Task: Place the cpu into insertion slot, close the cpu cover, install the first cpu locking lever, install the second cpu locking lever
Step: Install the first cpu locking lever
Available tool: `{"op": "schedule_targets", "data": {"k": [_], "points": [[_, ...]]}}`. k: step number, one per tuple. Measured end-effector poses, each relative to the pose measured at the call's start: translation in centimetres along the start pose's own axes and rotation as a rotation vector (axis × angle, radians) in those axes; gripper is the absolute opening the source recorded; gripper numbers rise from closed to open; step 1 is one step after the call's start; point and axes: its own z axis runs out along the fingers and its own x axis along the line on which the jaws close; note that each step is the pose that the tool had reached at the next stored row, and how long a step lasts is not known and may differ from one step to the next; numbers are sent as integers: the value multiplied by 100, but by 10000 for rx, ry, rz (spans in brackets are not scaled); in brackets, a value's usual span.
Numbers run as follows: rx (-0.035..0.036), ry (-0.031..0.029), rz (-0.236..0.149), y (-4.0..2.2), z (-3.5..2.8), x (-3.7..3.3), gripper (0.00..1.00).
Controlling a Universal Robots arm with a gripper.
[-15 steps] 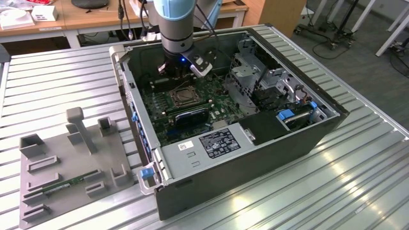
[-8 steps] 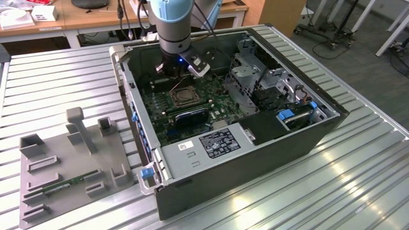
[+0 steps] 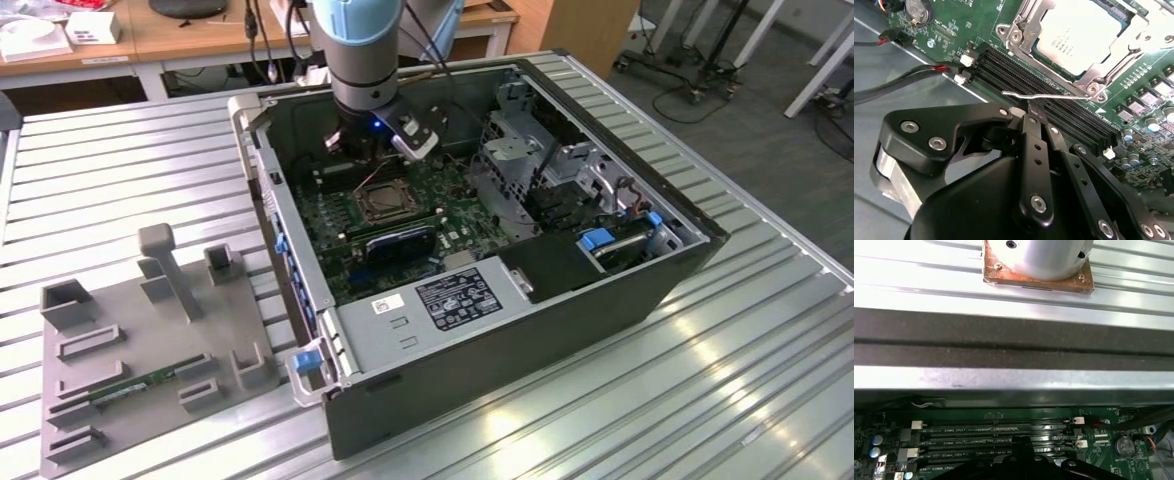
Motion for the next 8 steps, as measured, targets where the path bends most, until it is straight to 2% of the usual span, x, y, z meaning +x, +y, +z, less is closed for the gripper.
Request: {"op": "schedule_targets", "data": {"k": [1, 3, 8], "points": [[0, -2, 0, 14, -42, -5, 11], [1, -4, -1, 28, -81, -10, 11], [2, -13, -5, 25, -114, -5, 11]]}}
